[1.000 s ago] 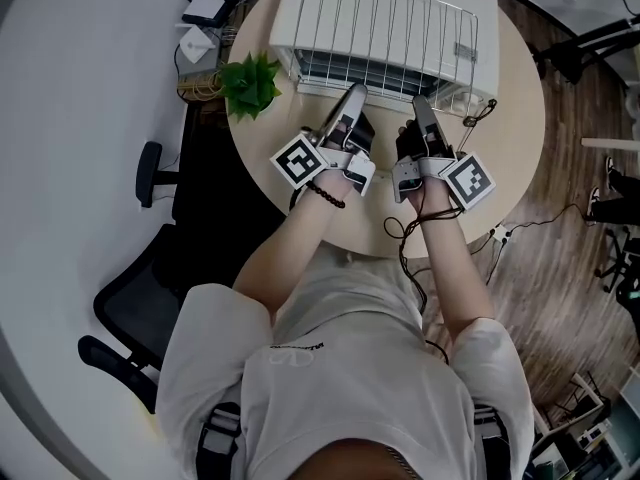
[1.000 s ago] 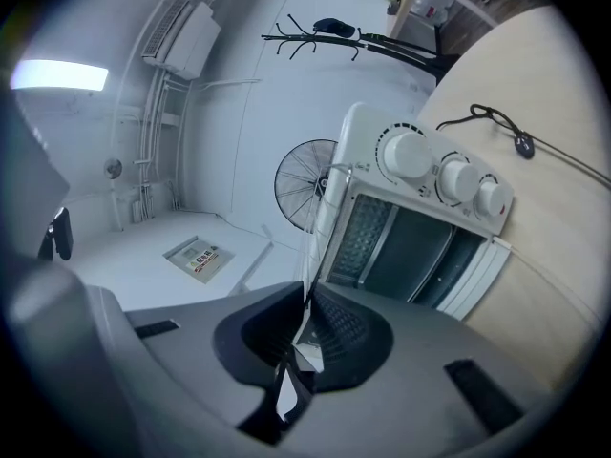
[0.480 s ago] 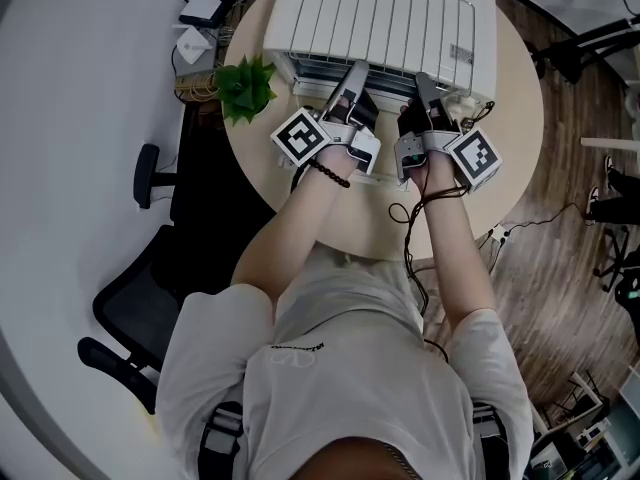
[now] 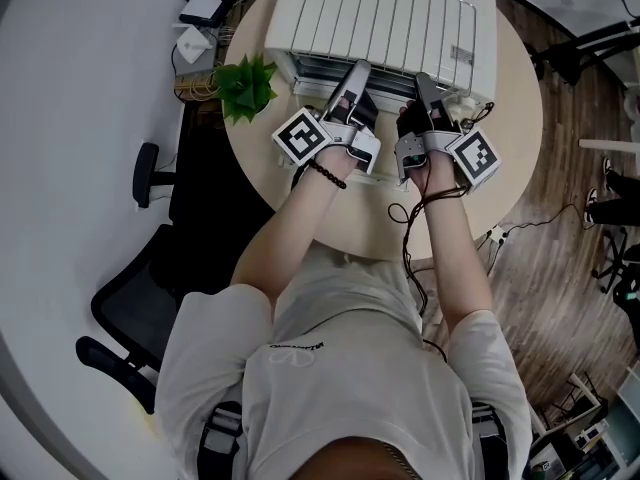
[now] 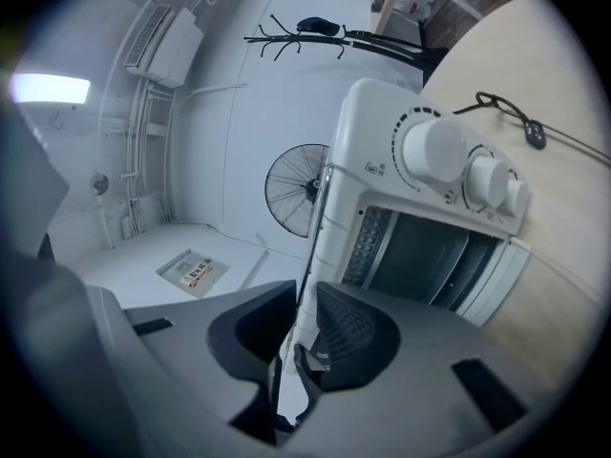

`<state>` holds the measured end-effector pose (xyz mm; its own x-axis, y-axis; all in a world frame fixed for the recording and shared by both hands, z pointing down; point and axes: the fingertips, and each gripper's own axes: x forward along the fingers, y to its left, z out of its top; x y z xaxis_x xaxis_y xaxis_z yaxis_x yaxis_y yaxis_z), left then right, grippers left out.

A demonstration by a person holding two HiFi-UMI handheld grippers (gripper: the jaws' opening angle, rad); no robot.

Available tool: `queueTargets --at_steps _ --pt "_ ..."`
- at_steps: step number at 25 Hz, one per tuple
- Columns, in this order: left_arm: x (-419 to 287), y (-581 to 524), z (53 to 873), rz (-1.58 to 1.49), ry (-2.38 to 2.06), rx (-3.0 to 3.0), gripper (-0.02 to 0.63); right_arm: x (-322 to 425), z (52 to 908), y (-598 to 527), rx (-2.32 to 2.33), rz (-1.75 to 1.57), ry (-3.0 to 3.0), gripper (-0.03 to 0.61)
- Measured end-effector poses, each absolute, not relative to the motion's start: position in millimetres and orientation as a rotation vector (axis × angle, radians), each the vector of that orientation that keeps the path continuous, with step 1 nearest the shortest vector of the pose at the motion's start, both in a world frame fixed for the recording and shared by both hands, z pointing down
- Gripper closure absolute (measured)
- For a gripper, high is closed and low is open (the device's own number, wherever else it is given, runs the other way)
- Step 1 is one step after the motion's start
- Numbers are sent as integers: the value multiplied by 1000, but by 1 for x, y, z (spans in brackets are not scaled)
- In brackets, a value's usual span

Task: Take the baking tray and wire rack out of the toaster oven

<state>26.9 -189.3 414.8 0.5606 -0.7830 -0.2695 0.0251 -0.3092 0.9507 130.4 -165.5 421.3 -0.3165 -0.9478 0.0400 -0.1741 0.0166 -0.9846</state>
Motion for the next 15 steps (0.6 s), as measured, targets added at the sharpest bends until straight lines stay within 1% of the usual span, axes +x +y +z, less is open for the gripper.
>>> queueTargets --at_steps 1,2,3,8,11,15 --pt "28 -188 416 -919 -630 1699 509 131 422 -165 -1174 -1362 1574 509" --pt "29 -187 417 -914 -624 1696 483 131 422 -163 -1171 -1356 1572 490" --pt "29 -185 420 -909 -620 1693 475 130 423 -161 -1168 -1349 1572 483" --pt "15 -161 446 -906 -613 1703 474 114 441 -133 -1162 -1337 1620 483" --pt "-1 -158 486 -872 -683 1662 474 108 481 -121 -1210 -1410 1619 483" --pt "-5 -175 540 -805 -764 1632 476 112 532 -135 -1279 -1472 1554 483"
